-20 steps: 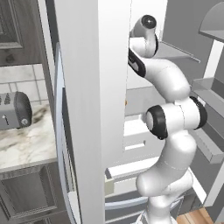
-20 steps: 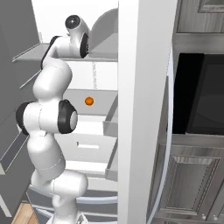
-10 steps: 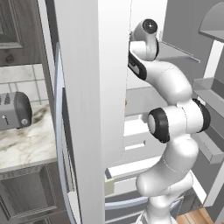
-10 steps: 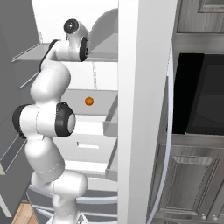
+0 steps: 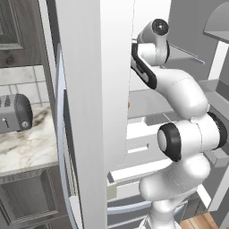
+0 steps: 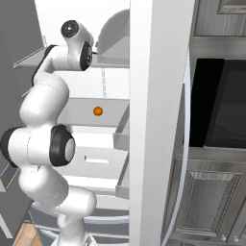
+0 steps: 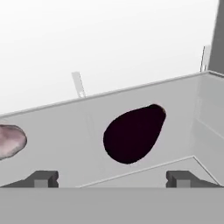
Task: Place the eggplant in the correct fridge rack based on whether it is a fruit or vegetable. Finally, close the fridge door.
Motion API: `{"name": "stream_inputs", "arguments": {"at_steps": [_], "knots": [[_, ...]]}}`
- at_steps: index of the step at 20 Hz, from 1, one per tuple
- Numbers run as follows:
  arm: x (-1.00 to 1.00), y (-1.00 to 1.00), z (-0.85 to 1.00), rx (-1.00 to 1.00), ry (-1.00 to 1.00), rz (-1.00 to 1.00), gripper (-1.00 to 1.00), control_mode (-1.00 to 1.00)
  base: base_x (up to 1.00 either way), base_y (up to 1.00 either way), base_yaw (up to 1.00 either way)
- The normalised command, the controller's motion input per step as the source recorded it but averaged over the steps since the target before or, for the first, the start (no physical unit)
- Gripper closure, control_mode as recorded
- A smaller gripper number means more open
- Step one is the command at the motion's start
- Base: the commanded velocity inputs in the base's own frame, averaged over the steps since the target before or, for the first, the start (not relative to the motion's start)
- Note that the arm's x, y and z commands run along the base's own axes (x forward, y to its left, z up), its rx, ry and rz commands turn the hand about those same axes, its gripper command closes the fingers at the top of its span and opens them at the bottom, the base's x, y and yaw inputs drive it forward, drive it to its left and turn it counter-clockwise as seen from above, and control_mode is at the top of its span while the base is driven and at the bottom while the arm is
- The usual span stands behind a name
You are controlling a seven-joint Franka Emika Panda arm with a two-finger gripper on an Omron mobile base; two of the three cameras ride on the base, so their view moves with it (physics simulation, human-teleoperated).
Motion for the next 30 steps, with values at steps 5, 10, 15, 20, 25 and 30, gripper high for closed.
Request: {"name": "stream_inputs", "arguments": {"at_steps": [5,10,15,20,25,30], "knots": [[-1.00,0.00,0.00,0.00,-0.04,0.00,-1.00,-1.00,0.00,0.00,0.00],[-1.00,-0.05,-0.08,0.00,-0.05,0.00,-1.00,-1.00,0.00,0.00,0.00],[-1.00,-0.10,-0.28,0.01,-0.05,0.00,-1.00,-1.00,0.00,0.00,0.00],[-0.50,0.00,-0.30,0.00,0.07,-0.01,-1.00,-1.00,0.00,0.00,0.00],[0.00,0.00,-0.06,0.00,0.01,0.00,-1.00,1.00,-0.47,-0.05,-0.03],[0.00,0.00,0.00,0.00,0.00,0.00,-1.00,1.00,-0.62,-0.02,0.00]]}}
